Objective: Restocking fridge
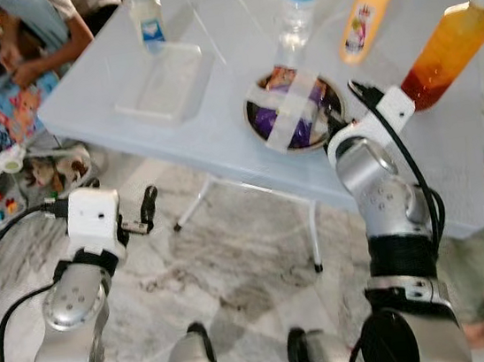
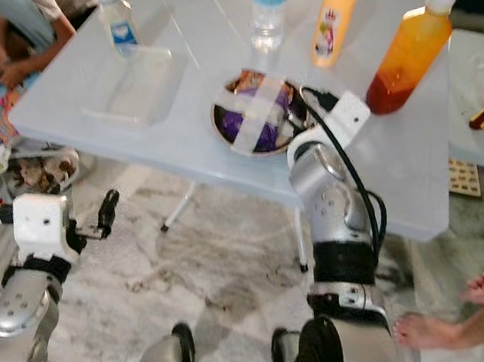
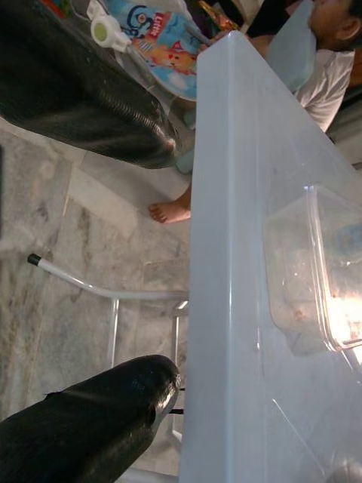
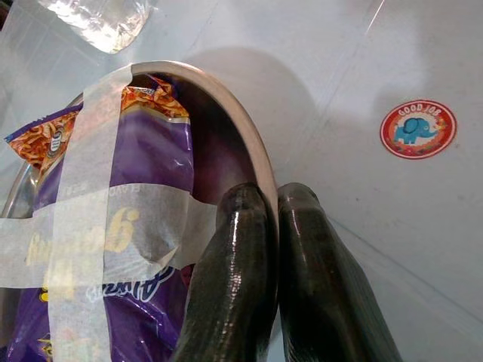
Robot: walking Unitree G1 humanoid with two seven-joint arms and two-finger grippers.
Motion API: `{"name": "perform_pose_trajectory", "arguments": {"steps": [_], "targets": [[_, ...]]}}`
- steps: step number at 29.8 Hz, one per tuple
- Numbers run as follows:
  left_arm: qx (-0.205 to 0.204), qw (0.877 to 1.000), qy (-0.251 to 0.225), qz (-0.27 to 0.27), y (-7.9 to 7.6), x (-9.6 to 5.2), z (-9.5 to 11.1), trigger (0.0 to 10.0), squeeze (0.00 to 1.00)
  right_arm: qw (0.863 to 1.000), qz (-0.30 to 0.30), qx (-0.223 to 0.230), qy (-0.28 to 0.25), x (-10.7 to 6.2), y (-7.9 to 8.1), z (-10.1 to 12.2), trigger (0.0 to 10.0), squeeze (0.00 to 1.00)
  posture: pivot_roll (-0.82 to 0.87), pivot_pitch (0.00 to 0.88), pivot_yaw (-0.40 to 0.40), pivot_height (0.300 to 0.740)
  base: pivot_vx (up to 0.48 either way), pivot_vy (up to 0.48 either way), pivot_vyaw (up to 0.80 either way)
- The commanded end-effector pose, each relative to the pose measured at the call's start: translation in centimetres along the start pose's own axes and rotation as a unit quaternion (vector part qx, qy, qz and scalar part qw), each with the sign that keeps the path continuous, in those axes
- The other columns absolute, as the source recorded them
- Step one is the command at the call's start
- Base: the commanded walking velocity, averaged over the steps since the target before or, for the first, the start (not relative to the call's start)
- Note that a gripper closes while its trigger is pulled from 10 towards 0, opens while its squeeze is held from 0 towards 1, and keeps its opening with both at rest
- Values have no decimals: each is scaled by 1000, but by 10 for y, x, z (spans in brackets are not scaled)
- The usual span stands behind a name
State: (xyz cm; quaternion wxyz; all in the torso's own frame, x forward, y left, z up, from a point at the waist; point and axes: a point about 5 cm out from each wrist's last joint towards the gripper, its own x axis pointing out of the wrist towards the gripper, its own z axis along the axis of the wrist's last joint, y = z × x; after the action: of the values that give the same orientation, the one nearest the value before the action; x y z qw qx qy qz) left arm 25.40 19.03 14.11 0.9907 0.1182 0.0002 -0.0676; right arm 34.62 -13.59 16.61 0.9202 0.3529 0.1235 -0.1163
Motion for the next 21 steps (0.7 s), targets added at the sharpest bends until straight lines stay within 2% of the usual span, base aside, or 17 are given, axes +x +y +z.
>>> {"name": "perform_pose_trajectory", "arguments": {"steps": [1,10,11,12,13,18,21], "targets": [[-1,1000,3,-4,-1,-1,-1,10000,0,997,-28,20,72,-6,-7,-41,10000,1000,134,199,-17,740,0,0,0],[1,1000,4,-3,1,-3,-1,10000,0,997,-26,24,75,-3,-6,-39,10000,1000,139,203,-14,740,0,0,0],[2,1000,3,-4,0,-2,-1,10000,0,997,-26,23,74,-3,-6,-38,10000,945,138,202,-14,740,0,0,0],[3,1000,0,-7,0,-2,1,10000,0,997,-26,22,73,-2,-6,-38,10000,800,139,202,-14,740,0,0,0],[4,1000,-4,-9,0,-1,4,10000,0,997,-28,21,72,-2,-7,-38,10000,0,143,201,-14,740,0,0,0],[6,999,-29,-19,-1,0,24,10000,0,997,-28,20,66,0,-7,-33,10000,0,156,198,-7,740,0,0,0],[7,999,-39,-27,1,4,29,10000,0,997,-31,22,63,5,-7,-32,10000,0,150,190,-13,740,0,0,0]]}}
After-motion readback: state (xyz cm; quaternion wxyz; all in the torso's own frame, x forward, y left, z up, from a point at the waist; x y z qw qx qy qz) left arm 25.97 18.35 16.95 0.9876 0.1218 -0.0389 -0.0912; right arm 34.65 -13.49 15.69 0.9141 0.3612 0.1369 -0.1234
